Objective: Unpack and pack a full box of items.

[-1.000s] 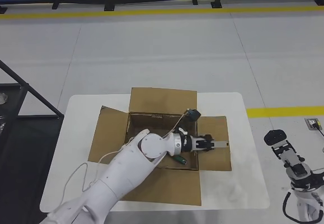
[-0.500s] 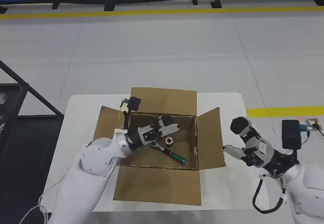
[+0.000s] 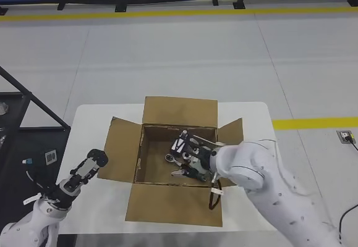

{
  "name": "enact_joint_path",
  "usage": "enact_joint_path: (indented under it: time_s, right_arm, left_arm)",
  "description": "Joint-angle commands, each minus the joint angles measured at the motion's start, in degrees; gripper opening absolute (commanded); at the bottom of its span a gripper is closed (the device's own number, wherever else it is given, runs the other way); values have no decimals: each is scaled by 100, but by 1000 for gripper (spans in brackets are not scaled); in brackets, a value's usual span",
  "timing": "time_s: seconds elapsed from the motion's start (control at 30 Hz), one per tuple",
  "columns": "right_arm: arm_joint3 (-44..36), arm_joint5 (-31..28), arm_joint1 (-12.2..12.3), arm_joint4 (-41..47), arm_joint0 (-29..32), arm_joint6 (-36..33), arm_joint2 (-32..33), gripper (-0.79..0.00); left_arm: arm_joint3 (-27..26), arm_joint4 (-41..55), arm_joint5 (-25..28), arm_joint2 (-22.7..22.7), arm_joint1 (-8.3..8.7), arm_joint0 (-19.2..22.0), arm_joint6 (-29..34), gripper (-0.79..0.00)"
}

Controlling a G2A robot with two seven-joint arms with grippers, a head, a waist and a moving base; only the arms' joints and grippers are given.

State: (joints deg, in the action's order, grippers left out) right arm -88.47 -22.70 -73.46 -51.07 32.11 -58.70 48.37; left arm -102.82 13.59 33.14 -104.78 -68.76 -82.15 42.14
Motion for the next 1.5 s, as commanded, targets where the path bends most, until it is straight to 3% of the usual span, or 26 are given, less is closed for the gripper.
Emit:
enact_joint_path:
  time_s: [0.0, 0.13, 0.33, 0.53, 0.8, 0.9, 0.93, 0.97, 1.0, 1.03, 1.1, 1.23, 1.33, 1.37, 1.47]
  right_arm:
    - [828, 306, -204, -205, -473, 154, -581, 0]
    - [2031, 627, -576, -335, -1016, 436, -1275, 0]
    - [3457, 755, -972, -78, -1461, 895, -1607, 0]
    - [4358, 1016, -1208, -191, -1605, 1218, -1760, 0]
    - [4895, 1025, -1480, -429, -1625, 1649, -1968, 0]
    - [5009, 1056, -1552, -501, -1651, 1751, -1987, -139]
    - [5040, 1052, -1574, -509, -1659, 1766, -1987, -274]
    - [5076, 1043, -1595, -523, -1668, 1758, -1991, -342]
    - [5113, 1033, -1616, -519, -1675, 1742, -1989, -329]
    - [5153, 994, -1638, -486, -1676, 1710, -1981, -394]
    - [5255, 914, -1677, -443, -1697, 1642, -1968, -443]
    - [5406, 756, -1759, -360, -1713, 1555, -1952, -456]
    - [5506, 581, -1806, -202, -1723, 1593, -1884, -613]
    - [5540, 509, -1814, -152, -1738, 1616, -1854, -763]
    - [5539, 377, -1824, -123, -1793, 1636, -1791, -785]
  left_arm:
    - [8, 136, 171, -33, 7, -191, 34, 0]
    - [11, 184, 267, 8, 17, -312, 113, 0]
    - [11, 184, 267, 8, 17, -312, 113, 0]
    - [11, 184, 267, 8, 17, -312, 113, 0]
    - [11, 184, 267, 8, 17, -312, 113, 0]
    - [11, 184, 267, 8, 17, -312, 113, 0]
    - [11, 184, 267, 8, 17, -312, 113, 0]
    - [11, 184, 267, 8, 17, -312, 113, 0]
    - [11, 184, 267, 8, 17, -312, 113, 0]
    - [11, 184, 267, 8, 17, -312, 113, 0]
    - [11, 184, 267, 8, 17, -312, 113, 0]
    - [11, 184, 267, 8, 17, -312, 113, 0]
    - [11, 184, 267, 8, 17, -312, 113, 0]
    - [11, 184, 267, 8, 17, -312, 113, 0]
    - [11, 184, 267, 8, 17, -312, 113, 0]
